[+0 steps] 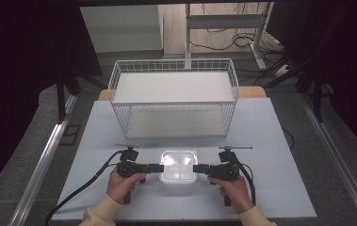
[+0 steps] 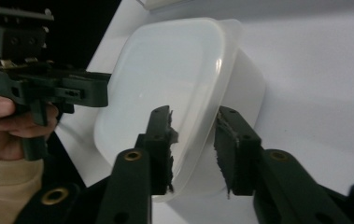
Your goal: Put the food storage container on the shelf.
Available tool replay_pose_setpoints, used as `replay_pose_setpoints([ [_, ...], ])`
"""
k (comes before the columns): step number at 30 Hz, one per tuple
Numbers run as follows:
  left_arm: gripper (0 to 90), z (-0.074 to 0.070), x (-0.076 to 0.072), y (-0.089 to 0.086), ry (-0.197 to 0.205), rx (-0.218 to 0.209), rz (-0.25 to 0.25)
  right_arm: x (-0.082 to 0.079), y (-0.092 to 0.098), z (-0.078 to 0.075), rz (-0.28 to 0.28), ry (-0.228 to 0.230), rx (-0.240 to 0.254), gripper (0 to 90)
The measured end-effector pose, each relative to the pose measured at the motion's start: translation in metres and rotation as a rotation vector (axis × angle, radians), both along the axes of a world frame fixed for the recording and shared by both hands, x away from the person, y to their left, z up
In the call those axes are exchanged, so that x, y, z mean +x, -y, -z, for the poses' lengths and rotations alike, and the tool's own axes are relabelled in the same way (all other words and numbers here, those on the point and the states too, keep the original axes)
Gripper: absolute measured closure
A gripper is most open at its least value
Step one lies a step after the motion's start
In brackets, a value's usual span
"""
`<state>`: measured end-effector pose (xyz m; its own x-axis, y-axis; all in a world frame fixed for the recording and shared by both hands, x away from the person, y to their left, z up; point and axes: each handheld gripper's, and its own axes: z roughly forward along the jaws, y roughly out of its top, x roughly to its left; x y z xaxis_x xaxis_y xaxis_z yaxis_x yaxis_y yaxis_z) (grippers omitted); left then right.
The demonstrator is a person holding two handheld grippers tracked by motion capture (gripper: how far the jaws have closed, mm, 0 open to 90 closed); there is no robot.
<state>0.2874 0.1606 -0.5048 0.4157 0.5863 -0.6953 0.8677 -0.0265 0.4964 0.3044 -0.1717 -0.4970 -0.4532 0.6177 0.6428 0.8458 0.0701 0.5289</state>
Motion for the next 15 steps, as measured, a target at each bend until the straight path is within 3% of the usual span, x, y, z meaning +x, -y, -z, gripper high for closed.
replay_pose_setpoints([
  [2, 70.8, -0.002, -0.002, 0.0, 0.012, -0.007, -0.002, -0.001, 0.003, -0.001, 0.004, -0.008, 0.013, 71.8],
  [8, 79.3, -0.008, -0.01, -0.002, 0.054, 0.002, 0.001, -0.008, 0.006, -0.007, 0.006, 0.035, 0.016, 79.2],
  [15, 79.5, -0.01, -0.015, -0.002, 0.081, 0.014, 0.008, -0.013, 0.005, -0.009, -0.008, 0.069, -0.012, 79.2],
])
